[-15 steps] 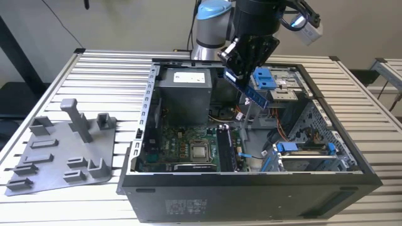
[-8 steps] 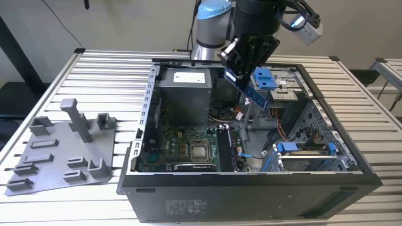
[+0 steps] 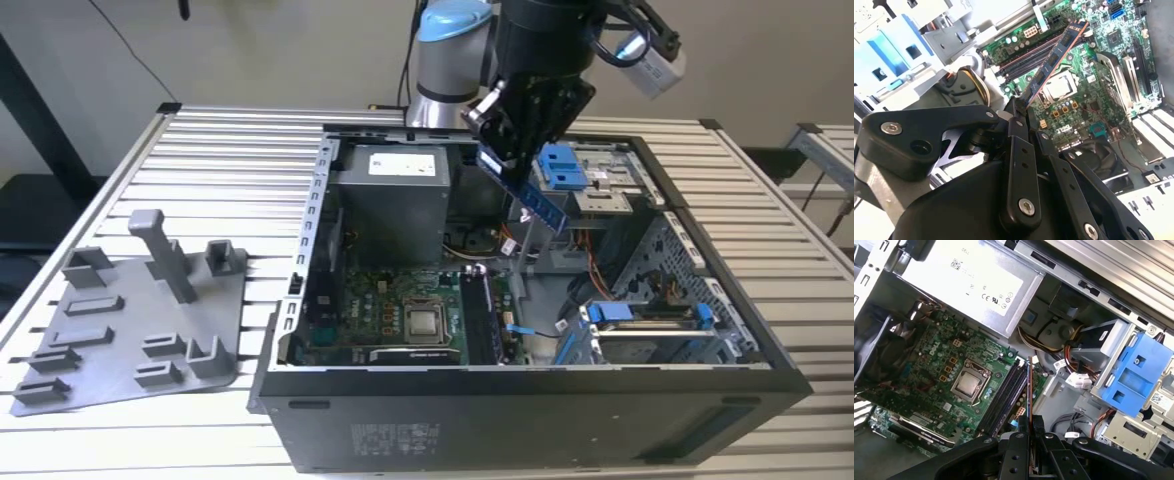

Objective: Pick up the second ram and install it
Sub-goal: 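Insert the second ram into the second slot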

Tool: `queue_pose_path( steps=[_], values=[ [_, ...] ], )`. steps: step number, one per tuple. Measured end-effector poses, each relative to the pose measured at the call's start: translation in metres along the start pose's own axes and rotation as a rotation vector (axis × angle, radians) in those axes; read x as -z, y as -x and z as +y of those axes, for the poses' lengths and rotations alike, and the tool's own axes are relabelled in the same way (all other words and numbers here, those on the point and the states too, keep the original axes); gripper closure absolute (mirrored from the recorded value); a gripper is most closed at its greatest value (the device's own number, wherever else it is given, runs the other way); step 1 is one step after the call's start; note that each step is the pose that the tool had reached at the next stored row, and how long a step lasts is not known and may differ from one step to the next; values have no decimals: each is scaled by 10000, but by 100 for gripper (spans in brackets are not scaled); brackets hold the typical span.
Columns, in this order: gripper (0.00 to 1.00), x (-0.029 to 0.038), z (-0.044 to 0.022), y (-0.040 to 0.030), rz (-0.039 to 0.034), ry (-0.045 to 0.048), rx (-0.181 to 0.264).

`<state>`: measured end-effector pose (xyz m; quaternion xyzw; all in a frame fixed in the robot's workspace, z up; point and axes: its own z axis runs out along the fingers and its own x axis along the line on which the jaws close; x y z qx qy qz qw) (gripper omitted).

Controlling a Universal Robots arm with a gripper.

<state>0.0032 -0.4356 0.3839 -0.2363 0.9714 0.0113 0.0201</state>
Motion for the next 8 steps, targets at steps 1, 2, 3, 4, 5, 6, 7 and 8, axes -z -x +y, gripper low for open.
queue_pose_path(
  steps=[1,2,3,4,5,6,7,8],
  values=[
    [86,-1,0,0,-1,-4,-80],
    [86,-2,0,0,-1,-7,-157],
    [86,-3,0,0,-2,-11,-229],
    [86,-4,0,0,-3,-14,-284],
    [86,-5,0,0,-4,-16,-331],
    [86,-5,1,-2,-11,-21,-351],
    [86,-5,0,-3,-17,-24,-367],
    [86,-6,0,-2,-22,-23,-407]
  ],
)
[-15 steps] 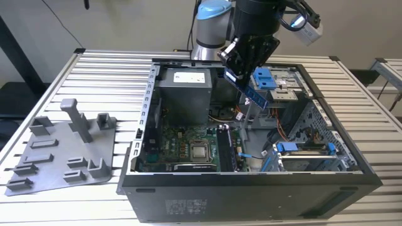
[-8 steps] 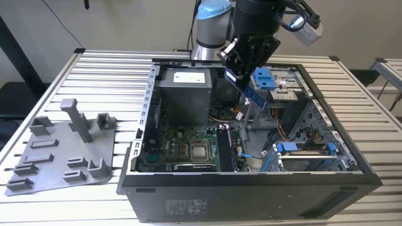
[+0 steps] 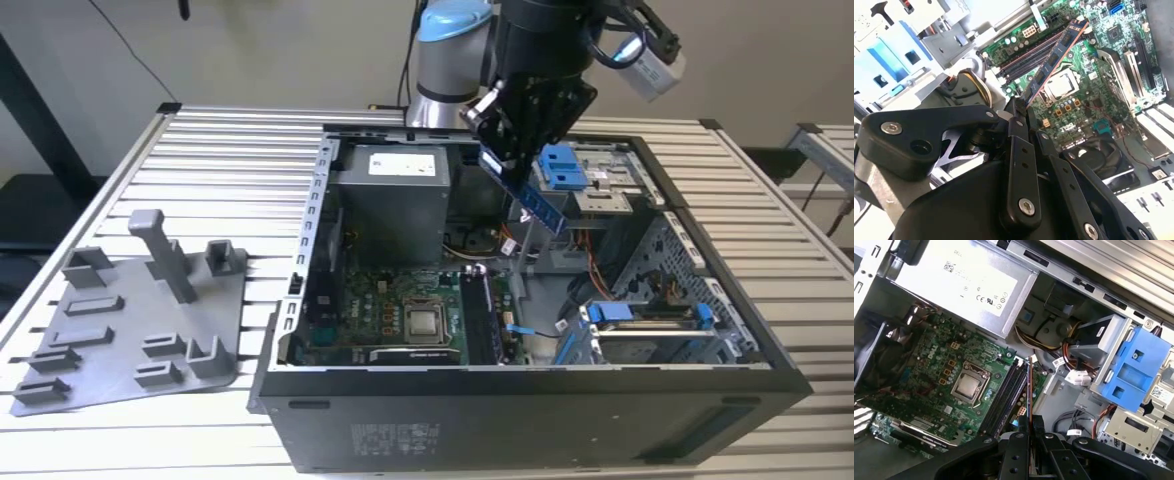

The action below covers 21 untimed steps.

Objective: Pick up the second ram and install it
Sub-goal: 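Insert the second ram into the second slot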

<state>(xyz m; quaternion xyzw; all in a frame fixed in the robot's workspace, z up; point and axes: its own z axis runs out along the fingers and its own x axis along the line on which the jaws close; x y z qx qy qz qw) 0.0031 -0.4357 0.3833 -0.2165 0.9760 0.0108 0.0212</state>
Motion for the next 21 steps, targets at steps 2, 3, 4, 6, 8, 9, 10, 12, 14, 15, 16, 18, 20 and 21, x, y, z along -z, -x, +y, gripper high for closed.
queue_pose_path(
  steps=[2,3,4,6,8,9,10,12,14,15,16,18,20,21],
  values=[
    [86,0,0,0,-6,-5,-72],
    [86,-3,0,0,-8,-8,-187],
    [86,-5,1,0,-9,-15,-323],
    [86,-13,1,-1,-4,-31,-628],
    [86,-29,1,-2,21,-31,-934],
    [86,-34,0,-2,55,-22,-1065],
    [86,-38,0,-2,97,-9,-1172],
    [86,-48,0,-3,178,17,-1375],
    [86,-61,0,-4,242,35,-1599],
    [86,-69,0,-5,255,36,-1751],
    [86,-78,0,-5,255,31,-1930],
    [86,-98,0,-5,250,20,-2298],
    [86,-114,-1,-5,244,7,-2655],
    [86,-122,-1,-6,242,2,-2842]
  ],
)
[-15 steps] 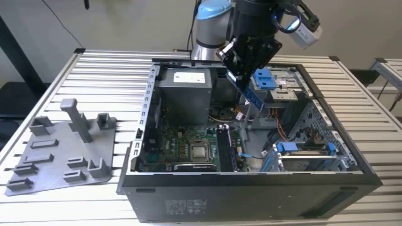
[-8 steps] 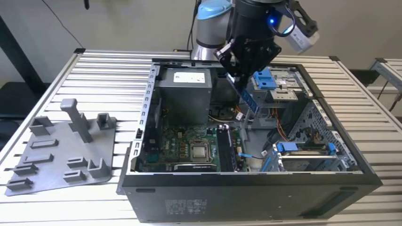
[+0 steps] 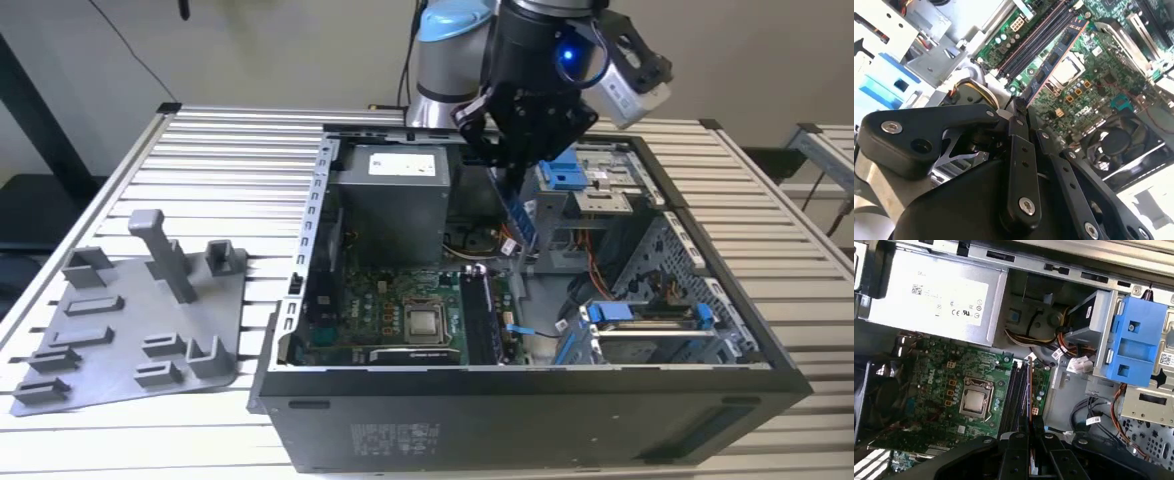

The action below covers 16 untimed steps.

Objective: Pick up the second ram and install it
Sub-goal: 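Insert the second ram into the second slot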

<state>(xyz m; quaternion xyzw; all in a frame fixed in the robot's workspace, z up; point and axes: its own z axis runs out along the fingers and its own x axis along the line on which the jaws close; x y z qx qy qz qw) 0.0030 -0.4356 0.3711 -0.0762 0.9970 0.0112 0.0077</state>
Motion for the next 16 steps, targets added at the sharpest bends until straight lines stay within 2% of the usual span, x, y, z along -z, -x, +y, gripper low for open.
queue_pose_path(
  steps=[10,16],
  values=[
    [86,-69,-2,-1,-34,-28,-1613],
    [86,-95,-2,-2,-42,-38,-2067]
  ],
)
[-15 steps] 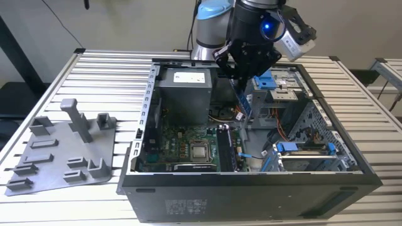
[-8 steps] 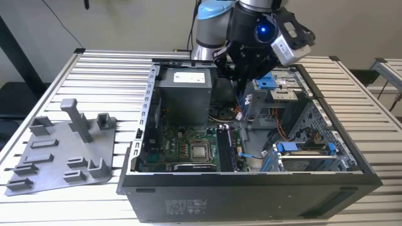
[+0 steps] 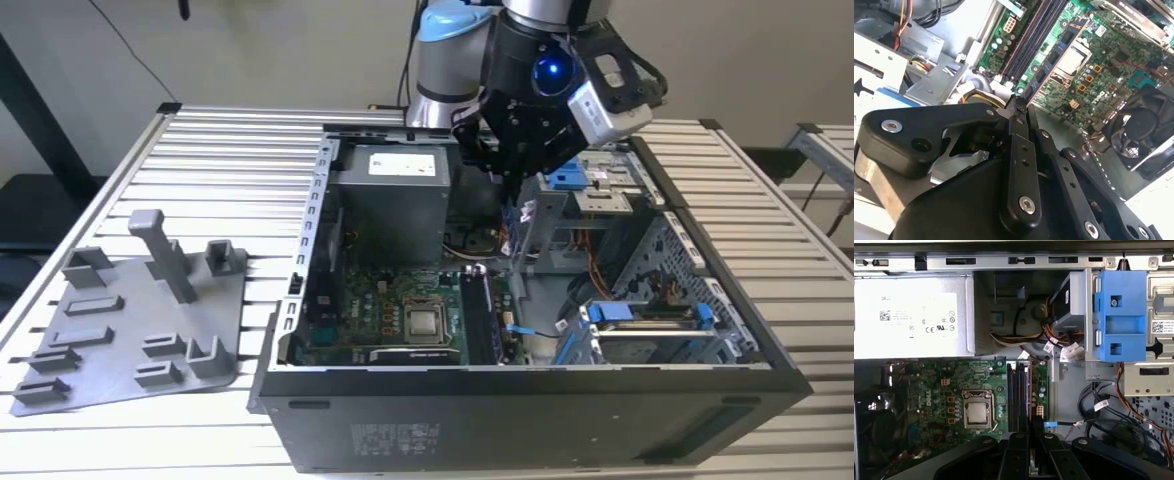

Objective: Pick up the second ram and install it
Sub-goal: 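Insert the second ram into the second slot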

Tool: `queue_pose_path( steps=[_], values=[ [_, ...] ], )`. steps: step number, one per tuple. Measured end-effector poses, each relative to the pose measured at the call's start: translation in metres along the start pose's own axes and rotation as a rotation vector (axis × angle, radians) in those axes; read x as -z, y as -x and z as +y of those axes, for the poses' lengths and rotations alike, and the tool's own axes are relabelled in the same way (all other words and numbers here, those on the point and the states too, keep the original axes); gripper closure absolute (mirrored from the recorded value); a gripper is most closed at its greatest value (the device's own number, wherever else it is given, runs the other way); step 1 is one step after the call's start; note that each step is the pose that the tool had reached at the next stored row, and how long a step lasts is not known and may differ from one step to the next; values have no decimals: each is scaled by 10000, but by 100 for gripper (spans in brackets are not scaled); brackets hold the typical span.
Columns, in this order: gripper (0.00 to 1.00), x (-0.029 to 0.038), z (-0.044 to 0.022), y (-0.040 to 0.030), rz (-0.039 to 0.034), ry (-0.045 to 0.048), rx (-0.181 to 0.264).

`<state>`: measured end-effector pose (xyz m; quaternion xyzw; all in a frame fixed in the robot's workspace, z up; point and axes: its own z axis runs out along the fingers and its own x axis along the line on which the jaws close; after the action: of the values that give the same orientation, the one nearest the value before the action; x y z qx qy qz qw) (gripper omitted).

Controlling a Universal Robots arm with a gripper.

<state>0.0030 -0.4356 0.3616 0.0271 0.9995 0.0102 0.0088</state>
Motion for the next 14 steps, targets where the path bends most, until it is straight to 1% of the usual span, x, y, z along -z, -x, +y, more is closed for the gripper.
queue_pose_path(
  steps=[6,12,14],
  values=[
    [86,-8,0,-3,-6,5,-29],
    [86,-57,-2,-9,-7,2,-99],
    [86,-76,-2,-14,-18,2,-123]
  ],
)
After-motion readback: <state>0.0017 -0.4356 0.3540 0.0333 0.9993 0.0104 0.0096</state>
